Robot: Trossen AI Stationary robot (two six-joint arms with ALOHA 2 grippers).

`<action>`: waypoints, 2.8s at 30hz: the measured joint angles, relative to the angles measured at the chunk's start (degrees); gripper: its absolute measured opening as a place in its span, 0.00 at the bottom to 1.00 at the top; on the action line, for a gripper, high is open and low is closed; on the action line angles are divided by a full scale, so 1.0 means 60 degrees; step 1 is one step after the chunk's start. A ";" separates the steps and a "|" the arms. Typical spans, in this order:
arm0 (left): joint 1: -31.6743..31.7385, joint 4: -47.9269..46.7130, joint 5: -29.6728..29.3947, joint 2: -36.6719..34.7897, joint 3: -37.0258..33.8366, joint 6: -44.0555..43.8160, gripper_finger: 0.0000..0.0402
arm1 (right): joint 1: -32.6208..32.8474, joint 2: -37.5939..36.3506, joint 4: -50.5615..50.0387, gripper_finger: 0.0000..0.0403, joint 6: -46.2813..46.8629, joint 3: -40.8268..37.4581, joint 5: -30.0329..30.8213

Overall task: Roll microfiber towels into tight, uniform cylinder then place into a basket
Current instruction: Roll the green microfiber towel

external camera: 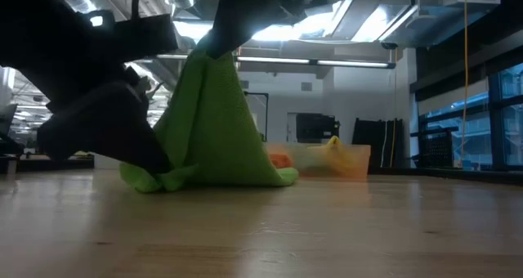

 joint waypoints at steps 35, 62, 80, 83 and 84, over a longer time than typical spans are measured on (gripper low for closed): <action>-0.0528 -0.2744 0.6210 -0.2189 0.0386 0.4940 0.00 | 0.0505 0.0597 -0.0171 0.02 0.1440 0.0018 -0.3367; 0.0041 -0.2225 0.4846 -0.2046 0.0361 0.5511 0.00 | 0.0554 0.1326 -0.1421 0.02 0.3030 -0.0007 -0.1529; 0.0591 -0.1840 0.4227 -0.1316 0.0368 0.5464 0.00 | 0.0341 0.1854 -0.2221 0.02 0.3704 -0.0007 -0.1079; 0.0624 -0.1773 0.4227 -0.1209 0.0361 0.5467 0.00 | 0.0339 0.1854 -0.2217 0.02 0.3697 -0.0007 -0.1107; 0.0624 -0.1749 0.4227 -0.1184 0.0368 0.5460 0.00 | 0.0339 0.1854 -0.2211 0.02 0.3701 -0.0007 -0.1111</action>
